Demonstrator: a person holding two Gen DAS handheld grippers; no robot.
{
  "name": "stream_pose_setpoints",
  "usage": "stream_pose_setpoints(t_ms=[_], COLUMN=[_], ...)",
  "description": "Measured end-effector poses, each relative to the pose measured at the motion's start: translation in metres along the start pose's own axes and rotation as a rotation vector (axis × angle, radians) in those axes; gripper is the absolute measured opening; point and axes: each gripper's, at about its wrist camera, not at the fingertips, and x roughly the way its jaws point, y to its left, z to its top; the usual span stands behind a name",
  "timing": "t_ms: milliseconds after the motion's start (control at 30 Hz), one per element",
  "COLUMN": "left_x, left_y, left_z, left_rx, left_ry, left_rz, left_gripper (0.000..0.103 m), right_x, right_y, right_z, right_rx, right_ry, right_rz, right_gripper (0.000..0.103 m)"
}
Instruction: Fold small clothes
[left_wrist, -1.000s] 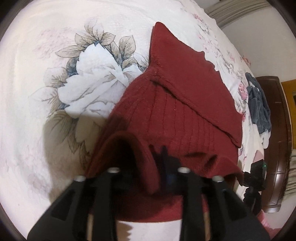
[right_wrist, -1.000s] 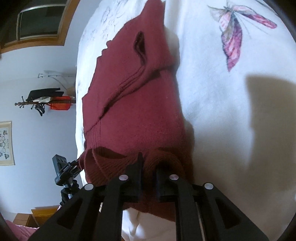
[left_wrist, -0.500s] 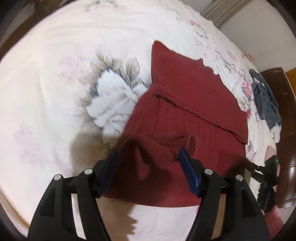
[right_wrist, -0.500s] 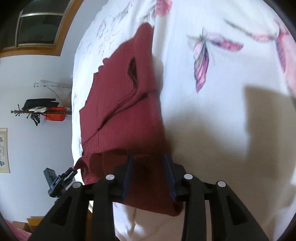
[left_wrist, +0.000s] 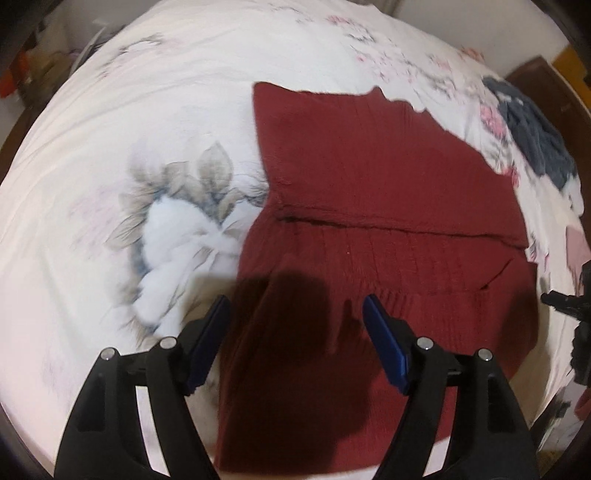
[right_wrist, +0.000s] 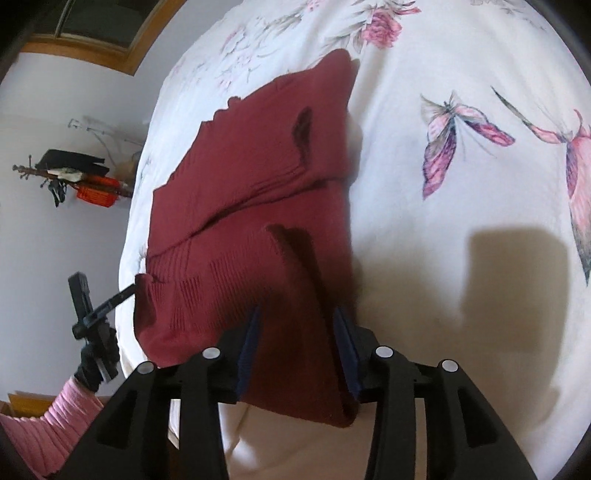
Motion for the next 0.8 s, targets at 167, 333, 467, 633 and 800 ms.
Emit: stream_pose_setpoints(t_ms=[167, 333, 467, 633, 800], left_x=[0.014, 0.003, -0.013, -0.012, 0.01], left_y=[-0.013, -0.019, -0.025, -0.031, -0.023], left_z=[0.002, -0.003, -0.009, -0.014, -0.013], left_rx=[0.084, 0.102, 0.098, 0.092, 0.044], left_ry=[0.02, -0.018, -0.068, -0.081, -0.027], left_rz=[0.051, 0.077, 0.04, 0.006, -0.022], left_gripper=[0.05, 0.017, 0.01, 0.009, 0.018], right_x=[0.005, 0.008, 0.012, 0.026, 0.057], right_y=[-0.002, 0.008, 0.021, 0.042, 0.051], right_z=[-0.002, 0.004, 0.014, 0.027, 0.034], right_rx=[0.015, -0.035, -0.101, -0.224, -0.314], right_ry=[0.002, -0.005, -0.014, -0.004, 0.052], right_rz=[0.012, -0.016, -0.038, -0.084, -0.179], right_gripper=[0.042, 0.043, 0.047, 0.053, 0.062])
